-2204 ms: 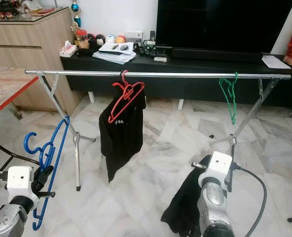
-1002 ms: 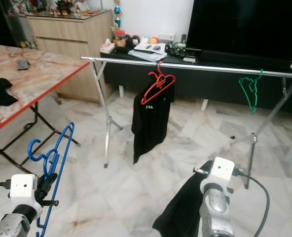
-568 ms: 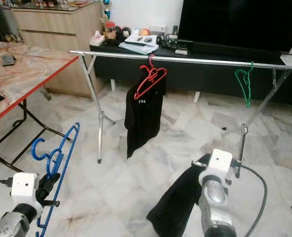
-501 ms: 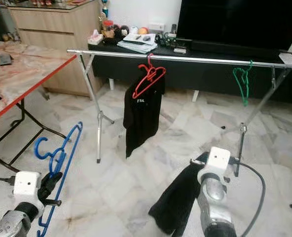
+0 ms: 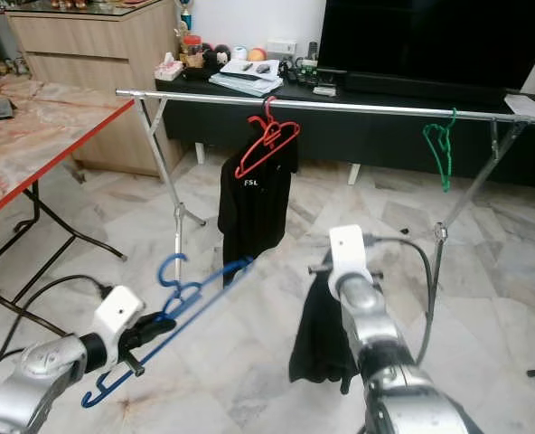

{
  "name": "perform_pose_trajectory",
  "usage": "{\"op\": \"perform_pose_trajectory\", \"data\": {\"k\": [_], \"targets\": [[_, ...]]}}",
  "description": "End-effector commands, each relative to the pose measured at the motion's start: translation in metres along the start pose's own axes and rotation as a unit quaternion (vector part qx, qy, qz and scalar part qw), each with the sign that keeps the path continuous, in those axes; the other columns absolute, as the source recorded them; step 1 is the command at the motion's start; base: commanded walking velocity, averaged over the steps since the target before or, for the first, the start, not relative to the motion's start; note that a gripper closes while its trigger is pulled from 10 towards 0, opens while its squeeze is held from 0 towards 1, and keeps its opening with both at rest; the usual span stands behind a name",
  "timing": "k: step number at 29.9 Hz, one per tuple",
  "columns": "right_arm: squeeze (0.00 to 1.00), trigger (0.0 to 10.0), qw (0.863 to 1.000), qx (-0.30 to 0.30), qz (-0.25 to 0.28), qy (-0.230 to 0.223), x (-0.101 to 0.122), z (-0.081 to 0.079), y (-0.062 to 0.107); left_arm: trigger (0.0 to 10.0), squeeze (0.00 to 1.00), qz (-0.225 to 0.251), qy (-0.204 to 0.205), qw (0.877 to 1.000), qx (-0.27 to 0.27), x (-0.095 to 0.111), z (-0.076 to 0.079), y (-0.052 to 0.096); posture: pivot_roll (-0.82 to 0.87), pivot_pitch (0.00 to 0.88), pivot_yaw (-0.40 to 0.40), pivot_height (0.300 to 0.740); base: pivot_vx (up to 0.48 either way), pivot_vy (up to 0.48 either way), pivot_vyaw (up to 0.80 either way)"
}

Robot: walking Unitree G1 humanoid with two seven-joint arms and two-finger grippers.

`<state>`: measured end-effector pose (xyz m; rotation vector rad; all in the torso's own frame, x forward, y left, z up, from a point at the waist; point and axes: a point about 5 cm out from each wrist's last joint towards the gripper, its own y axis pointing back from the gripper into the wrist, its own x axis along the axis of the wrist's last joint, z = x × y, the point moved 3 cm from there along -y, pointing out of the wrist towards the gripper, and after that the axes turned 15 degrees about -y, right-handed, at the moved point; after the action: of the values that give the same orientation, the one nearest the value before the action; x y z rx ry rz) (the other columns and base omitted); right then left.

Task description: Hang hanger

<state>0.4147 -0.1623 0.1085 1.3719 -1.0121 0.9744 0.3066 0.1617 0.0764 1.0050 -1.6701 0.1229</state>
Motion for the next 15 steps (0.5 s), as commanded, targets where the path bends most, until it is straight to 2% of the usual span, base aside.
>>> {"op": "perform_pose_trajectory", "data": {"k": [1,3,4,7,12,15], "targets": [[0.00,10.0,1.000,0.005,0.010,0.013,0.011,-0.004,-0.002,10.0,0.00,0.001,-0.011,0.999,-0.042,0.007,0.004,-0.005,0.09,0.034,-0.043,0.740,0.000,0.000,0.00],[0.00,10.0,0.999,0.004,0.018,0.030,0.018,-0.007,-0.004,10.0,0.00,0.000,-0.019,0.997,-0.071,0.010,0.005,-0.009,0.10,0.035,-0.046,0.740,0.000,0.000,0.00],[0.00,10.0,0.999,0.003,0.024,0.031,0.022,-0.009,-0.004,10.0,0.00,-0.006,-0.021,0.995,-0.097,0.010,0.008,-0.009,0.10,0.034,-0.050,0.740,0.000,0.000,0.00],[0.00,10.0,0.999,-0.001,0.027,0.020,0.025,-0.010,-0.005,10.0,0.00,-0.011,-0.022,0.992,-0.127,0.009,0.011,-0.007,0.10,0.036,-0.050,0.740,0.000,0.000,0.00],[0.00,10.0,0.999,0.000,0.029,0.015,0.027,-0.013,-0.005,10.0,0.00,0.031,0.013,0.985,-0.169,0.026,0.015,-0.007,0.11,0.040,-0.051,0.740,0.000,0.000,0.00],[0.00,10.0,1.000,0.000,0.028,0.014,0.027,-0.016,-0.006,10.0,0.00,0.028,-0.005,0.981,-0.194,0.030,0.020,-0.009,0.11,0.041,-0.049,0.740,0.000,0.000,0.00]]}}
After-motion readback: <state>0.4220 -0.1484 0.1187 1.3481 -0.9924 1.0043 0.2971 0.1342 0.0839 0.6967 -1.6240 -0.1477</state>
